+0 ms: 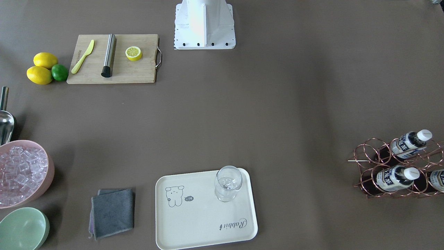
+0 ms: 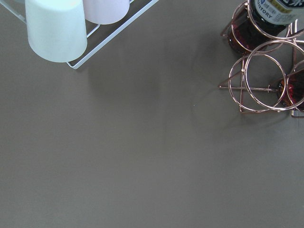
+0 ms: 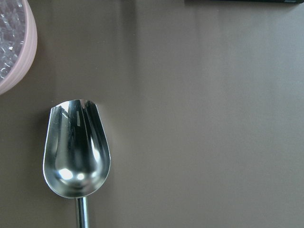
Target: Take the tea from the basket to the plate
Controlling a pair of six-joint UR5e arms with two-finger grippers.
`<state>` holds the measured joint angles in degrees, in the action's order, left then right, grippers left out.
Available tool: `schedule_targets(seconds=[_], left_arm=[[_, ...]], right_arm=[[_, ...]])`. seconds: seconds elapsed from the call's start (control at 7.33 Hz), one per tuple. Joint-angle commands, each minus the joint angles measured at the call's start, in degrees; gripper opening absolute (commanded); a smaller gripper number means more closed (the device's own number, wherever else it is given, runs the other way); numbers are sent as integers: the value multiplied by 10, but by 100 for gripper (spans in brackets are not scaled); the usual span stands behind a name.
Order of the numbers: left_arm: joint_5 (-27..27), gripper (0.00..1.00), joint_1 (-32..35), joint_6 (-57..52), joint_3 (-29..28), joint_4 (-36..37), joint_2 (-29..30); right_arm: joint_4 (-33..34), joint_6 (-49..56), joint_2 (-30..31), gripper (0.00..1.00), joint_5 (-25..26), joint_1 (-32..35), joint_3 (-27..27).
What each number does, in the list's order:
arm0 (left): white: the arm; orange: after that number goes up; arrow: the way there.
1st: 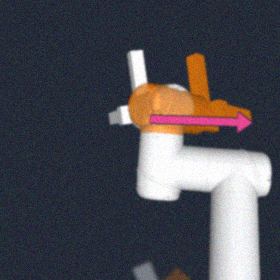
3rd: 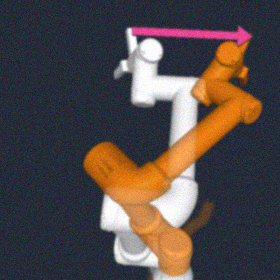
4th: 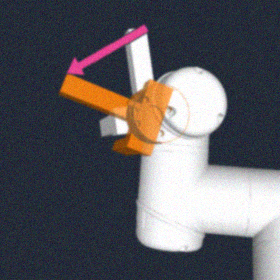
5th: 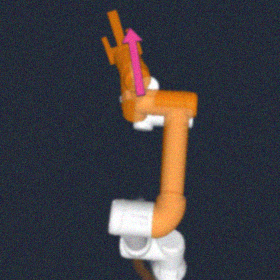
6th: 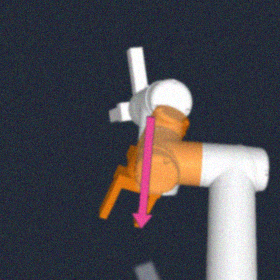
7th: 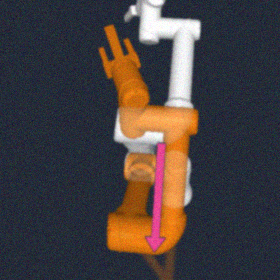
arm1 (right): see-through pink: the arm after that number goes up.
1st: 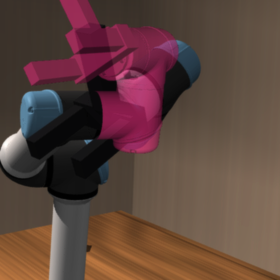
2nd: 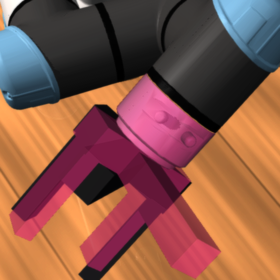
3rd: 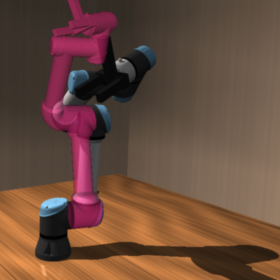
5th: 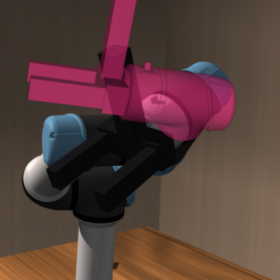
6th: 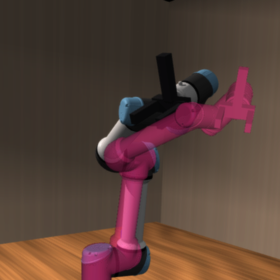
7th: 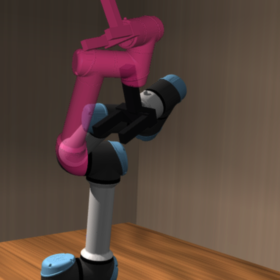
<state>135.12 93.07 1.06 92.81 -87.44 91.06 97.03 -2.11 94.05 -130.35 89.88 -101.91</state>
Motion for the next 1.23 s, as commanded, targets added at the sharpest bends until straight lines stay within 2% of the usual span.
schedule_targets(seconds=[0.0,0.41,0.95,1.09], left_arm=[[-6,98,-4,-1,0,1,0],[-6,98,-6,-3,-1,1,1],[-13,98,-4,-55,10,1,5],[-13,98,-4,-101,8,2,6]], right_arm=[[0,0,0,100,0,-1,0],[0,0,0,100,0,-1,0],[0,0,0,100,0,-4,0],[0,0,0,100,1,-4,-2]])
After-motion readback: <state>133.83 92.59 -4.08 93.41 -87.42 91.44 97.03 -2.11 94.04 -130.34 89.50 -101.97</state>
